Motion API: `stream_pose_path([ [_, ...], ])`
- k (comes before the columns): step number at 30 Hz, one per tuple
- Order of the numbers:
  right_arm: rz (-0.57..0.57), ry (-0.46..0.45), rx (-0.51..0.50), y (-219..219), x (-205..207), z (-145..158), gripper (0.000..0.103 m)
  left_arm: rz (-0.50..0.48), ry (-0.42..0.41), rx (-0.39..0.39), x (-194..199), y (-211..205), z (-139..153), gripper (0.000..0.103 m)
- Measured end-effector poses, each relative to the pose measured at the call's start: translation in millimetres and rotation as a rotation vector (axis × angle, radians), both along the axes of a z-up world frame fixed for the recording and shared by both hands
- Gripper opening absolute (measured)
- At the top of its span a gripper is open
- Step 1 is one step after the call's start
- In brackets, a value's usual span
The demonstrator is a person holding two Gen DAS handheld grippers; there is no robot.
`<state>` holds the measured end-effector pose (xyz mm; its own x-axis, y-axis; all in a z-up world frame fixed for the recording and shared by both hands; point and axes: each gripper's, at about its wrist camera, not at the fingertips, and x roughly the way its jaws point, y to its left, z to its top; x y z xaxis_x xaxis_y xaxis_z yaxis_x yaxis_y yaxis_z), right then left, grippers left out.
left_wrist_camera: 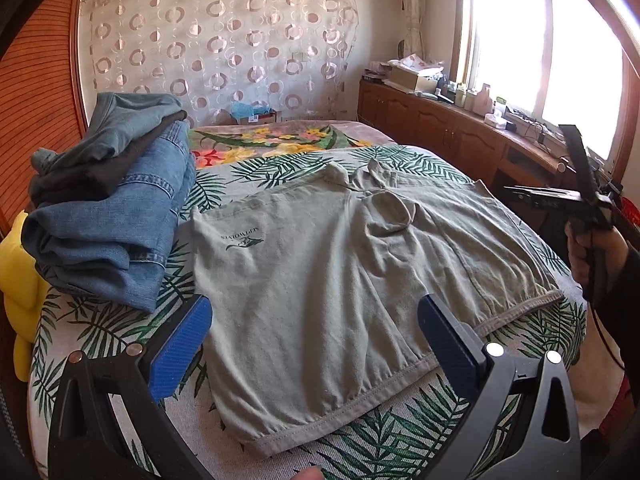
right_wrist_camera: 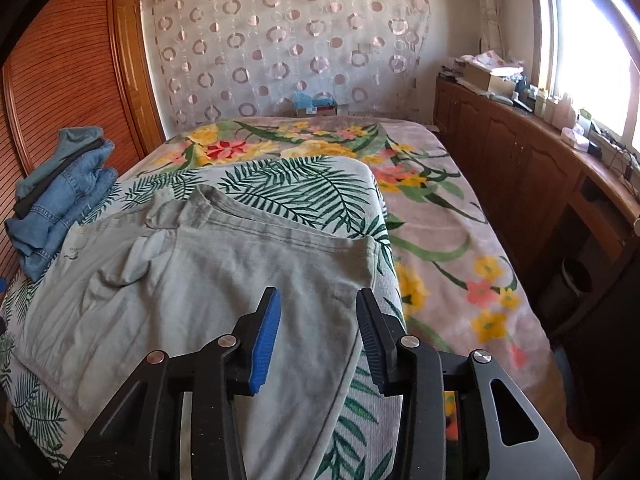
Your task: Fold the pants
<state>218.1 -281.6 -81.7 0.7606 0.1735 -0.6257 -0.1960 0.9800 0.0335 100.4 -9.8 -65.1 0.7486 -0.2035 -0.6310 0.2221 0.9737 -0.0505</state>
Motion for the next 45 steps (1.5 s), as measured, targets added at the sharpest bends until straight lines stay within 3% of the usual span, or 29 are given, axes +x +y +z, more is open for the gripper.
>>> stream_pose_path([
  [8,-0.043,0.105,0.014,-2,28,5,0.021,-0.002,0.025,0.005,0,1,-7,0.103],
  [10,-0.039,0.117,0.007,0,30,8,0.02,-0.001,0.028,0.007,0,2,-8,0.103],
  [14,-0.038,0.125,-0.021,3,26,16,0.004,0.0,0.033,0.008,0,2,-9,0.103],
  [16,-0.059,0.105,-0.041,0,21,22,0.002,0.0,0.036,0.005,-1,3,-10,0.103],
  [23,-0.081,0.045,-0.087,1,-13,40,0.002,0.001,0.036,-0.002,-4,7,-10,0.103],
  [31,0.05,-0.039,-0.114,38,-86,65,0.009,0.021,0.03,-0.021,-7,17,-12,0.103],
  [36,0.148,-0.075,-0.064,58,-154,60,0.017,0.038,0.064,-0.008,-10,27,-16,0.103],
  [38,0.178,-0.075,-0.035,62,-179,55,0.026,0.049,0.069,-0.005,-12,32,-18,0.103],
  [45,0.22,-0.055,0.031,53,-251,36,0.026,0.075,0.114,-0.018,-23,51,-28,0.103],
])
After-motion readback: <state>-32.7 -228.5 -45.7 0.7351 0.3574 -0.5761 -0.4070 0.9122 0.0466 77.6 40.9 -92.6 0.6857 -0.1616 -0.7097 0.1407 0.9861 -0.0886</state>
